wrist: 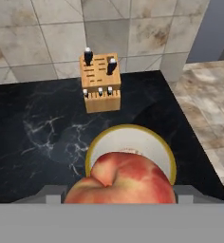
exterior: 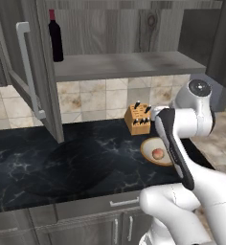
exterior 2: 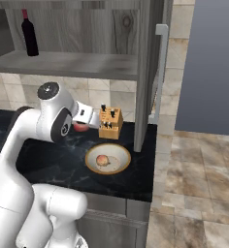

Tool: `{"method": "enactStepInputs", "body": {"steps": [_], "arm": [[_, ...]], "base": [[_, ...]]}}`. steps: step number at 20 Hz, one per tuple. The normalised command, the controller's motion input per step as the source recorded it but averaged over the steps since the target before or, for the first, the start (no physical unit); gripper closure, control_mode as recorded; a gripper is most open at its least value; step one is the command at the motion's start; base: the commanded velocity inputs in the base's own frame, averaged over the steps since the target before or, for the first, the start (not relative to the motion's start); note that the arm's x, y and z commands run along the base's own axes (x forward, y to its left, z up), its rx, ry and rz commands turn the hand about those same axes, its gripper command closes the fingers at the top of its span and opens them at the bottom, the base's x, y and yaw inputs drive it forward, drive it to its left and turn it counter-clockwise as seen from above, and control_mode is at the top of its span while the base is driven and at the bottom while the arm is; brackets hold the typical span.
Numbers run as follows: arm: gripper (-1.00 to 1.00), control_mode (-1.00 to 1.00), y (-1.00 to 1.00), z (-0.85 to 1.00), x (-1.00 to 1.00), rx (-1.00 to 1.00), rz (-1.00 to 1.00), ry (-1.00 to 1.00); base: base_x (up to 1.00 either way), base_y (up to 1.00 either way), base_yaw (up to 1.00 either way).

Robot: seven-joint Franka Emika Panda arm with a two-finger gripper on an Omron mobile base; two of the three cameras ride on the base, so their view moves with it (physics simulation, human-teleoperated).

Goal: Open the cabinet. Pick the peach and peach from the cabinet and place them into the bowl. Then close the cabinet.

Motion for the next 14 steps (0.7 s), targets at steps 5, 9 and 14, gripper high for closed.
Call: {"method": "enactStepInputs", "body": {"steps": [5,9,14], "arm": [[1.0,-1.0,-0.24,-0.55,0.0,0.0,-0.03,0.09],[1.0,-1.0,-0.2,-0.51,0.0,0.0,-0.03,0.07],[1.0,-1.0,-0.18,-0.43,0.03,0.0,-0.03,0.05]], "base": [[0.0,0.0,0.0],[0.0,0.0,0.0],[0.0,0.0,0.0]]}}
